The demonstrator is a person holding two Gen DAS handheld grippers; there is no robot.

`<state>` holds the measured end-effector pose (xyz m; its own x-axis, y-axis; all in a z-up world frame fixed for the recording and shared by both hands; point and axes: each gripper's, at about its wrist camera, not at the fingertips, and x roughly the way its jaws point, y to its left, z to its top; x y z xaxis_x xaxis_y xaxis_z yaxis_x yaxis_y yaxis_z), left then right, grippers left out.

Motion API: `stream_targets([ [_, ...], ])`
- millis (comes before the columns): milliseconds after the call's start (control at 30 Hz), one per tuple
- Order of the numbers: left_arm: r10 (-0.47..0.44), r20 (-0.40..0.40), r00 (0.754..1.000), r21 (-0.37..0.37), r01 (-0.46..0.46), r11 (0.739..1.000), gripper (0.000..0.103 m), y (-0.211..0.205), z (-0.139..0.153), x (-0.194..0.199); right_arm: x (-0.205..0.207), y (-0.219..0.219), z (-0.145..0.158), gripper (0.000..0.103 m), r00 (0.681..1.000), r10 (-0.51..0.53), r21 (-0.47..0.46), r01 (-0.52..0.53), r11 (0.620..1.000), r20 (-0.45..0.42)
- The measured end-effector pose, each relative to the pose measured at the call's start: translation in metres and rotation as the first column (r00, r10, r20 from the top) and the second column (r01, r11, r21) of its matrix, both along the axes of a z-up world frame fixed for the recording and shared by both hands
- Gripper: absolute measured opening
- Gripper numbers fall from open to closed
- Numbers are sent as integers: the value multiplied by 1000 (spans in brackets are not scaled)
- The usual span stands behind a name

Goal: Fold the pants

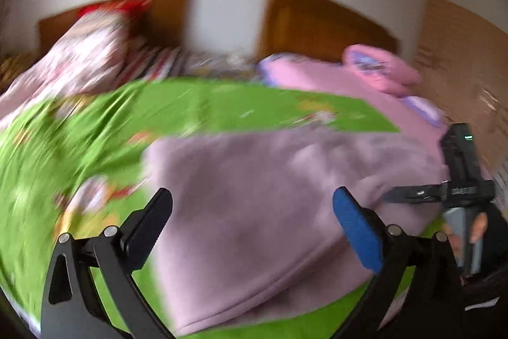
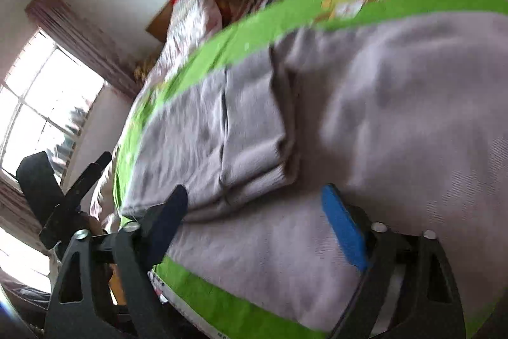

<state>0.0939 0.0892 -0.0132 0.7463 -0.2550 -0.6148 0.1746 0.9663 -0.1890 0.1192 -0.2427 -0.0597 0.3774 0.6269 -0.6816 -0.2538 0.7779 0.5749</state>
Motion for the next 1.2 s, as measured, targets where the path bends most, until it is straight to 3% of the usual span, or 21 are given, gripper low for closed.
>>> stream_targets([
  [100,-18,-19,1000,17,19,1000,101,5,-8,-4,10,11,-3,66,1000,0,11,0,1000,-18],
  [167,-81,2,997,79,81,994,101,-10,-11,-16,20,15,-3,60,999,-12,38,14,999,-37],
  [200,-97,7,995,109,96,989,101,-7,-15,-16,24,16,-4,51,999,-20,41,22,999,-44],
  [300,-126,-20,992,291,126,948,101,-24,-35,-17,28,14,-13,23,995,-53,55,58,997,-79],
  [367,-145,-58,988,332,156,930,100,-18,-51,-12,19,12,-11,16,996,-64,69,68,995,-62],
  [400,-164,-56,985,305,173,937,91,-13,-50,-14,12,13,-4,15,996,-71,85,75,994,-49],
  [433,-172,-52,984,283,179,942,75,-8,-46,-15,4,15,4,15,997,-74,101,77,992,-37],
  [500,-185,-48,982,245,191,951,56,5,-39,-20,-18,22,25,15,998,-62,121,61,991,3],
  [533,-195,-50,979,205,202,958,51,13,-36,-21,-24,23,30,14,998,-63,123,62,991,8],
  [600,-214,-53,975,143,220,965,52,24,-38,-19,-41,21,30,14,997,-76,101,76,992,1],
  [667,-246,-53,968,132,250,959,60,22,-41,-20,-41,12,10,14,993,-114,35,115,993,-20],
  [733,-275,-60,960,186,281,942,72,11,-45,-23,-37,6,-10,14,989,-137,3,137,991,-61],
  [800,-304,-72,950,261,312,913,74,3,-44,-30,-41,1,-12,14,987,-140,29,143,989,-82],
  [967,-293,-124,948,227,315,922,75,33,-44,-34,-39,-2,0,14,987,-158,29,159,987,-27],
  [1100,-286,-162,944,295,323,899,74,40,-43,-43,-36,-9,-1,14,985,-164,43,166,985,-45],
  [1167,-298,-109,948,251,316,915,74,43,-24,-48,-41,-7,-2,14,986,-155,31,157,987,-56],
  [1200,-319,-43,947,185,321,929,75,46,-6,-50,-42,-6,-4,15,988,-144,4,144,990,-50],
])
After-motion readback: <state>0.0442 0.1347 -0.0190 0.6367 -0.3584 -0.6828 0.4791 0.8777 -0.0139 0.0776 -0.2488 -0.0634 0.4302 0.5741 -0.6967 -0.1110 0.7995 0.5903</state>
